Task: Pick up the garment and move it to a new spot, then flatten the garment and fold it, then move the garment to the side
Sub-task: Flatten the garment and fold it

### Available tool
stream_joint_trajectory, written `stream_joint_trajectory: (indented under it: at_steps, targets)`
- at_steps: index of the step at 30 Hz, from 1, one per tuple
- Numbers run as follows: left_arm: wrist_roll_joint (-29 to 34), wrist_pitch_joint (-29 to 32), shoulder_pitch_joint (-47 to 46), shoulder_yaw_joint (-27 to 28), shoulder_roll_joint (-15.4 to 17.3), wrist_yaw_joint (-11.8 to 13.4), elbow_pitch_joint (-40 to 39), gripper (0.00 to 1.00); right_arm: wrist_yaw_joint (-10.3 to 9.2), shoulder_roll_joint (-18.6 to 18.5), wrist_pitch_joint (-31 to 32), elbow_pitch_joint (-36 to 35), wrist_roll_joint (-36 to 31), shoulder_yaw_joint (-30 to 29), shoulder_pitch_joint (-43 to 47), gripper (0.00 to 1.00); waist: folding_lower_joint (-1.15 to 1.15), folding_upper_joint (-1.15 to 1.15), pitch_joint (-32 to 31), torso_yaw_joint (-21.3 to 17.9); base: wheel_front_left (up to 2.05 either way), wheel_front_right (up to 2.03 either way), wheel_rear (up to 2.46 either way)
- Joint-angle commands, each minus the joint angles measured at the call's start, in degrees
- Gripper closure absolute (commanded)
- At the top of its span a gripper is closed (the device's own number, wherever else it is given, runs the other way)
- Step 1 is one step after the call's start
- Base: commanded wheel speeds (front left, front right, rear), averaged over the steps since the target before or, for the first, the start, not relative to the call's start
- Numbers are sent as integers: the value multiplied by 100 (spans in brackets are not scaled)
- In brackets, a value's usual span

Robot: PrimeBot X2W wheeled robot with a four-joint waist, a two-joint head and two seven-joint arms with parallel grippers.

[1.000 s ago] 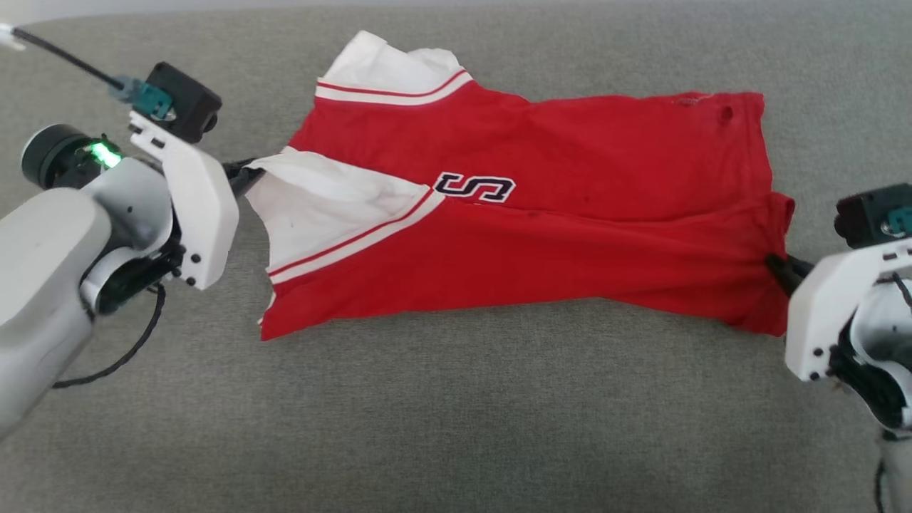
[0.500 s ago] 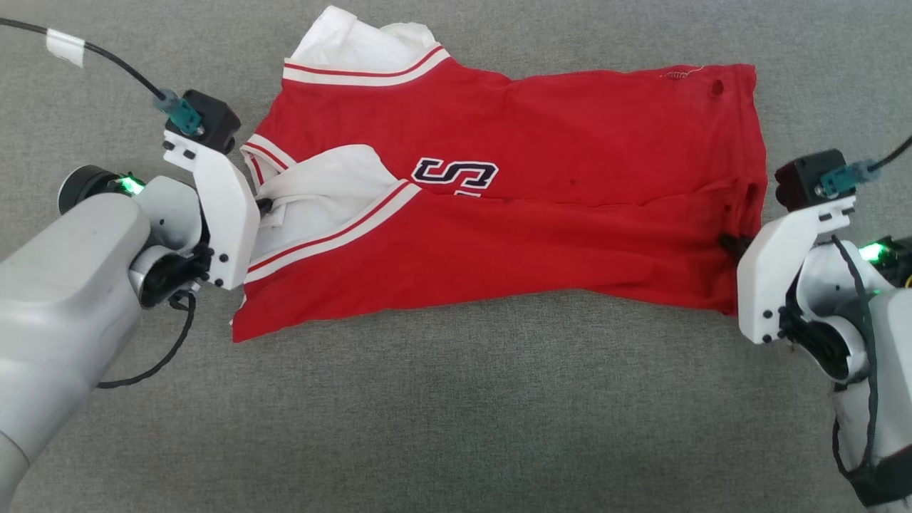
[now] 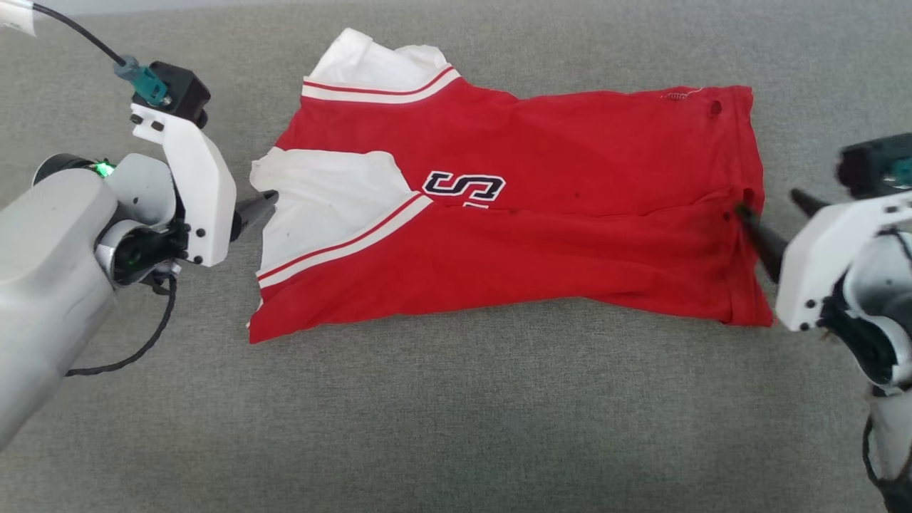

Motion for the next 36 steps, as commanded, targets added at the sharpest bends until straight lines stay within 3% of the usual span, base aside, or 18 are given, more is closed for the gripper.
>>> stream_joint_trajectory:
  at_steps: [1,8,19,24,29,30,31,36]
  targets:
    - [-32,20,20,-16,30,-12,-41,0,-2,53,-69,-62,-57,-52,75,0,0,0,-23,16,0,0,0]
    - [-195,196,416,-43,385,195,-690,0,-2,541,-800,-847,-415,-899,613,0,0,0,-114,33,0,0,0]
    - [-560,121,1318,16,1015,1119,-1967,0,-1,1254,-1564,-1494,-738,-1516,1179,0,0,0,-17,-205,0,0,0]
    - [-844,41,1701,51,1074,1429,-1948,0,-1,1387,-1532,-1541,-643,-1511,1332,0,0,0,53,-351,0,0,0]
    - [-1118,129,2032,38,892,1442,-1524,0,-1,1420,-1221,-1465,-554,-1327,1476,0,0,0,81,-456,0,0,0]
    - [-1115,189,2070,-9,859,1378,-1455,73,-1,1419,-1108,-1433,-554,-1272,1509,0,0,0,80,-467,0,0,0]
    - [-1131,205,2088,-22,828,1332,-1372,100,-1,1398,-987,-1406,-518,-1197,1544,0,0,0,80,-477,0,0,0]
    - [-1144,166,2002,2,642,1136,-1139,100,-1,1325,-351,-1214,-413,-998,1563,0,0,0,66,-466,0,0,0]
